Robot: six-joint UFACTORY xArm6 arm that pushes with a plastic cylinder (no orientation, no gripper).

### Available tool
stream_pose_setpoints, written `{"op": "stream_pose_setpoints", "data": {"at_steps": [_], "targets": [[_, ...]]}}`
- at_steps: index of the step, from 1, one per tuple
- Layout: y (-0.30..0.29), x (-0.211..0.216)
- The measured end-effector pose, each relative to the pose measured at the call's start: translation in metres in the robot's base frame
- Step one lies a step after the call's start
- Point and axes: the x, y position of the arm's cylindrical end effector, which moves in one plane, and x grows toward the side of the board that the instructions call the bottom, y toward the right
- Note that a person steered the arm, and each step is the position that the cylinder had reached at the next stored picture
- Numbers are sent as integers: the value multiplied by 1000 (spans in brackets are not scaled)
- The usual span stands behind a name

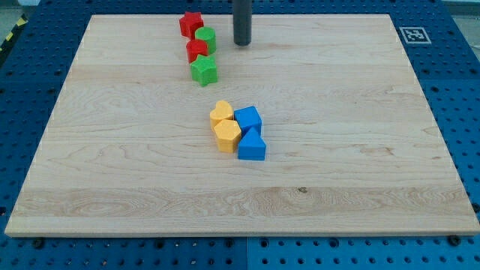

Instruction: Push the green circle into the red star

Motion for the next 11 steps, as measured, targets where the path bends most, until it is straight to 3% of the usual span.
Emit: {"op": "stream_pose_setpoints", "data": {"at_steps": [4,11], "targets": [[-59,15],[-63,15]]}}
